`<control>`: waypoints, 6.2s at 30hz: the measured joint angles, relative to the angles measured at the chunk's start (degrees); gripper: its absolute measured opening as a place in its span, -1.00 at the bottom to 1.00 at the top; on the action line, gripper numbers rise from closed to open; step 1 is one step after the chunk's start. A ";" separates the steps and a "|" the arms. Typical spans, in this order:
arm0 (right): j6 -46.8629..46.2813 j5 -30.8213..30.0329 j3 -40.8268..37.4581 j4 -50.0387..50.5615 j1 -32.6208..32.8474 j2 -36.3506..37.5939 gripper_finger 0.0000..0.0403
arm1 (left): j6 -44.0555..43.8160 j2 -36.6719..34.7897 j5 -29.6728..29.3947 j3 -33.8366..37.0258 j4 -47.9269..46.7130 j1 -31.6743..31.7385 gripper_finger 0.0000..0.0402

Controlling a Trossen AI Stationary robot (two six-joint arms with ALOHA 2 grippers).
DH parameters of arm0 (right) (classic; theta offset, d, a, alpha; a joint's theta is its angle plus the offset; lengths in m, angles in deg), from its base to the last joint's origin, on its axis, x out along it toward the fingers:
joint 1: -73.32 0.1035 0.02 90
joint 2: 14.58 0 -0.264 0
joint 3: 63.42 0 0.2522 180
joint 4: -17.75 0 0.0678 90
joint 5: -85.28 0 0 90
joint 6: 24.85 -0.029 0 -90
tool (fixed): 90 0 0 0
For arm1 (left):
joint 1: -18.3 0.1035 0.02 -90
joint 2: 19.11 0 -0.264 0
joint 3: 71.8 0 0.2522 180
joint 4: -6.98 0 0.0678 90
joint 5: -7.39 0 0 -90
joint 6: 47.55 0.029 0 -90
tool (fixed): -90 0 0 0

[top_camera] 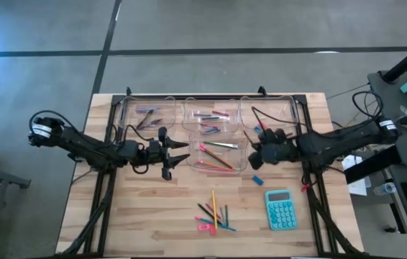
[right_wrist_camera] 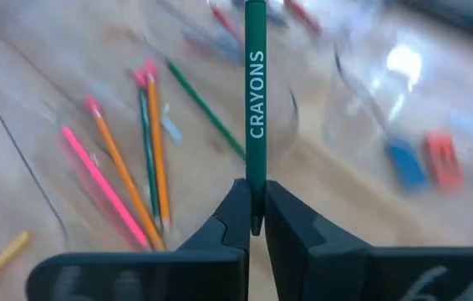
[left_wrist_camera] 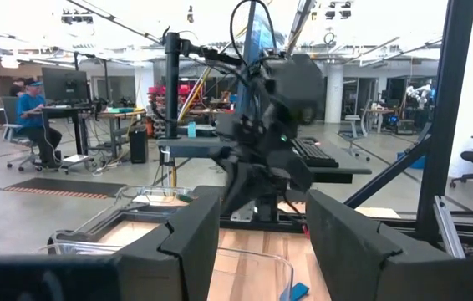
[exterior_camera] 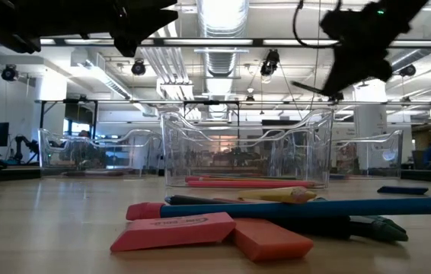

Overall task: Sort crayons/erasers/pens/pencils in bins
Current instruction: Put the top green crayon into the top middle transparent bin, then put the yellow pencil into the bottom transparent bin

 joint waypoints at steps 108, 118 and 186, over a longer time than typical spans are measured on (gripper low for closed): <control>33.68 10.07 -19.22 -50.65 19.18 8.36 -0.28 | 18.53 44.23 19.89 -54.07 -67.26 -12.54 -0.18; 35.21 10.07 -19.16 -50.63 19.18 8.38 -0.28 | 21.41 45.98 24.54 -54.46 -65.87 -10.34 -0.18; 36.68 10.07 -19.38 -50.21 19.18 7.57 -0.28 | 21.20 50.25 27.95 -52.22 -62.45 -9.33 -0.65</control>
